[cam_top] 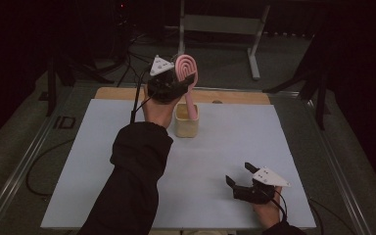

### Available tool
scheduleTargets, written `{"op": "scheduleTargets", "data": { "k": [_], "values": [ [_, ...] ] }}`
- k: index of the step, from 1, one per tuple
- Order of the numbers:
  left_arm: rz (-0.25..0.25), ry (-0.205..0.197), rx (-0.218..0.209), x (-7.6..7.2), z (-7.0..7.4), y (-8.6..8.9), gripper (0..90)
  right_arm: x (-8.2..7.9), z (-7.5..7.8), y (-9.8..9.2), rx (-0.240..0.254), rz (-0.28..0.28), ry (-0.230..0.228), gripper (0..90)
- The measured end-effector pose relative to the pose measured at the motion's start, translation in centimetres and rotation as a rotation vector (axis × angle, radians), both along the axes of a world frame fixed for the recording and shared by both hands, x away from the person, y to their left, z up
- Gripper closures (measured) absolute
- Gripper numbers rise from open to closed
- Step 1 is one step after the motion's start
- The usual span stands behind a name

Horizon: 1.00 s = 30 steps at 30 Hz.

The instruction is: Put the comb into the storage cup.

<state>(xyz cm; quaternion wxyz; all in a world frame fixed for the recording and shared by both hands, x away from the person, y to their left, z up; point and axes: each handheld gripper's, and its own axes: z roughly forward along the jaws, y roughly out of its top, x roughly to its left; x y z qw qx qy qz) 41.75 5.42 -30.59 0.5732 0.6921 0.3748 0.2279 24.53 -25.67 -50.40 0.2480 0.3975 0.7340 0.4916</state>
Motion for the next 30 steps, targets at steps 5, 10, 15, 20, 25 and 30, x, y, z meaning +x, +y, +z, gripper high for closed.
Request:
{"op": "scheduleTargets", "data": {
  "k": [5, 10, 15, 20, 25, 30],
  "values": [
    [0.019, 0.005, 0.001, 0.5, -0.3, -0.1, 63.5, 0.0, 0.0, 0.0, 0.003, -0.002, 0.0, 12.8],
    [0.026, 0.009, 0.011, 0.9, -0.4, -0.2, 63.4, 0.0, -0.1, 0.0, 0.006, 0.0, -0.003, 12.8],
    [0.034, 0.009, 0.012, 1.1, -0.7, -0.4, 63.4, 0.1, 0.0, -0.1, 0.005, 0.0, -0.002, 12.8],
    [0.039, 0.009, 0.016, 1.4, -1.0, -0.8, 63.5, 0.0, 0.0, -0.1, 0.006, -0.001, -0.002, 12.8],
    [0.049, 0.01, 0.022, 1.6, -1.4, -1.1, 63.5, 0.0, 0.0, -0.1, 0.007, -0.002, -0.002, 12.8],
    [0.064, 0.011, 0.025, 1.8, -1.8, -1.2, 63.5, 0.0, 0.0, -0.1, 0.006, -0.001, -0.002, 12.9]
  ]
}}
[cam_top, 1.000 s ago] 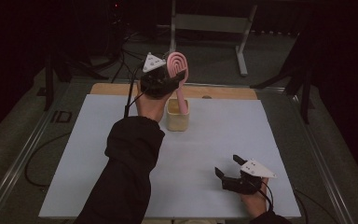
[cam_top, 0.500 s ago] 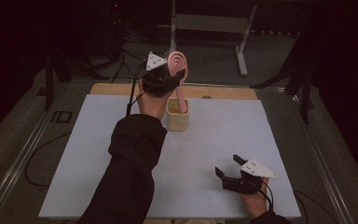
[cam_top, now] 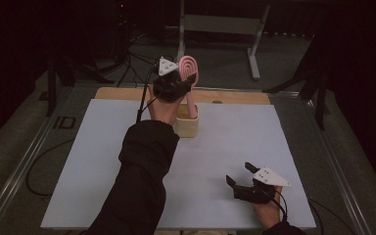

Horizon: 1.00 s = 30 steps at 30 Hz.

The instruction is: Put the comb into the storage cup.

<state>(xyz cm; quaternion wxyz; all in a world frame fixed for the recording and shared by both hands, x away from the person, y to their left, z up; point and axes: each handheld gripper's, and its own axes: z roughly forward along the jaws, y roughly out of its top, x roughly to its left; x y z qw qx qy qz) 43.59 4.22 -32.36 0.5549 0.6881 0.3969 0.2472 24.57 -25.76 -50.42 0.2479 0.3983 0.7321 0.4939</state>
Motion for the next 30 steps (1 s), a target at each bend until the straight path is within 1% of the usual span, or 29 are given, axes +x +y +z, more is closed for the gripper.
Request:
{"op": "scheduleTargets", "data": {
  "k": [11, 18, 30],
  "values": [
    [0.005, 0.002, 0.005, 0.1, -0.6, -0.6, 63.5, 0.0, 0.0, 0.0, 0.0, -0.003, -0.004, 12.9],
    [0.012, 0.002, -0.003, 0.2, -0.8, -0.8, 63.5, 0.0, 0.0, -0.1, 0.0, -0.001, -0.004, 12.9],
    [0.032, 0.01, -0.014, 0.4, -1.4, -0.6, 63.4, 0.0, 0.1, -0.1, 0.001, -0.001, -0.005, 13.0]
  ]
}}
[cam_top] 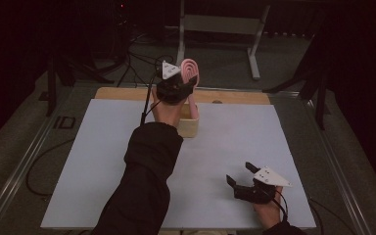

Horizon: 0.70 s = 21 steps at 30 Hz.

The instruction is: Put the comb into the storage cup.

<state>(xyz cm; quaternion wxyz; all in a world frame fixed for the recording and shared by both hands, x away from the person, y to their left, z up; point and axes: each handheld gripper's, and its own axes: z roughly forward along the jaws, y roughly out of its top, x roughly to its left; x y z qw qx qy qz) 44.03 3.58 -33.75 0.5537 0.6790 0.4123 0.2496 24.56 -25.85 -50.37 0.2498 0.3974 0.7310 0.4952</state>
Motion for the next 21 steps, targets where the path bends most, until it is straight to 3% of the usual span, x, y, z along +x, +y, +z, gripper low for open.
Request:
{"op": "scheduleTargets", "data": {
  "k": [21],
  "values": [
    [0.01, 0.003, 0.0, -0.03, -0.27, 0.21, 63.4, 0.01, -0.02, 0.04, -0.002, 0.0, 0.002, 13.1]
  ]
}}
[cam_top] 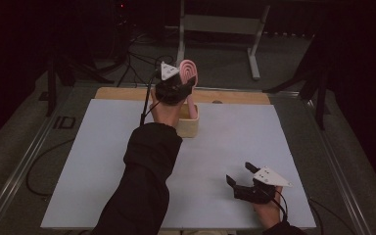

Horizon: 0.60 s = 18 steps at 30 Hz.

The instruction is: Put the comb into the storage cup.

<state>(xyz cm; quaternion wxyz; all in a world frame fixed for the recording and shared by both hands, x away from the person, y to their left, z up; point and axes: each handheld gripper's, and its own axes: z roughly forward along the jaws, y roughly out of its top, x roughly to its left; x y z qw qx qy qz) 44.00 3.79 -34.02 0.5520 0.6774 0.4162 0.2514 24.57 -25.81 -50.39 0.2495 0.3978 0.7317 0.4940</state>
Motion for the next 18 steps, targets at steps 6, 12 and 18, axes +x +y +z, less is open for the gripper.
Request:
{"op": "scheduleTargets", "data": {
  "k": [6, 12, 18],
  "values": [
    [0.006, 0.006, -0.005, 0.0, -0.1, 0.2, 63.4, 0.0, 0.0, 0.0, -0.002, 0.001, 0.004, 13.1],
    [0.012, 0.02, -0.016, 0.2, -0.5, 0.3, 63.4, 0.0, 0.0, 0.0, -0.002, 0.002, 0.004, 13.2],
    [0.013, 0.04, -0.032, 0.2, -1.2, 0.4, 63.4, 0.0, -0.1, 0.0, -0.003, 0.004, 0.005, 13.2]
  ]
}}
